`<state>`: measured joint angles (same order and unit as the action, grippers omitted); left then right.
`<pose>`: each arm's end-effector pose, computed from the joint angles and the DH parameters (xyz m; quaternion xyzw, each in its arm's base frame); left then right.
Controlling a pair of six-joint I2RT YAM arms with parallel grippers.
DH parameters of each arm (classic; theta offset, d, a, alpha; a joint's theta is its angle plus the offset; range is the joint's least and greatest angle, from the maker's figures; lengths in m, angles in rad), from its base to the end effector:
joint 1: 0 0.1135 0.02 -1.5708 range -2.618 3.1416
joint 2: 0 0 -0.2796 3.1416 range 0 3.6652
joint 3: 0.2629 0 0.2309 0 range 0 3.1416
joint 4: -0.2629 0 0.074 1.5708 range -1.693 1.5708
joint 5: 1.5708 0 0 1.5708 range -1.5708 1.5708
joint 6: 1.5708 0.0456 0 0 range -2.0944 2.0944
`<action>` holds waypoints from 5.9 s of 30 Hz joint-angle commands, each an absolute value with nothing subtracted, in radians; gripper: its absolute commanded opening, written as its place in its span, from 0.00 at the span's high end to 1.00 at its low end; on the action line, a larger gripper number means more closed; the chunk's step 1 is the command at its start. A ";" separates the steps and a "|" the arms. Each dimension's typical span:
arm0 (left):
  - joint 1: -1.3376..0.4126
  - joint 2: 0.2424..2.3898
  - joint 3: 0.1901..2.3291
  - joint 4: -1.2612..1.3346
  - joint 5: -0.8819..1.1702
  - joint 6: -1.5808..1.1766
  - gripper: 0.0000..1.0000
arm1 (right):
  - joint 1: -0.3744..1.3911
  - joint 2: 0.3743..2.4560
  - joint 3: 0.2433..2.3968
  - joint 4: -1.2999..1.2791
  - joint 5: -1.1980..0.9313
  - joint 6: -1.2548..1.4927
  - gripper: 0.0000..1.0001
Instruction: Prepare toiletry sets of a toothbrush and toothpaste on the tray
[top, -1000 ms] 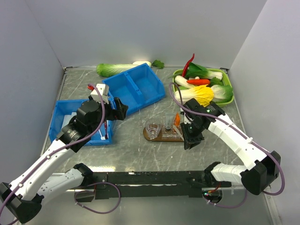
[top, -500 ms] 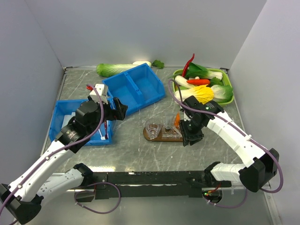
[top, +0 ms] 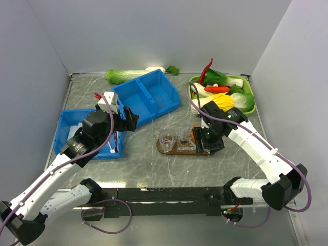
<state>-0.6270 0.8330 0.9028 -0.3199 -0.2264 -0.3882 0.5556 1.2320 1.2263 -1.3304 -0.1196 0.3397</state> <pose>0.1396 -0.0885 0.3665 0.0247 0.7874 -0.2183 0.5760 0.1485 0.0986 0.3199 -0.1138 0.9848 0.1041 0.0797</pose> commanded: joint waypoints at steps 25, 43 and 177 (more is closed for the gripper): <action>-0.514 0.877 0.865 -0.305 -0.466 -0.359 0.07 | 0.551 0.937 1.212 -0.967 -0.153 0.379 0.26; -0.196 1.173 0.899 -0.339 -0.225 -0.385 0.53 | 0.551 0.805 1.016 -0.756 -0.196 0.295 0.33; -1.236 1.253 1.063 -0.117 -0.472 -0.508 0.99 | 0.572 0.904 0.962 -0.322 -0.311 0.486 0.29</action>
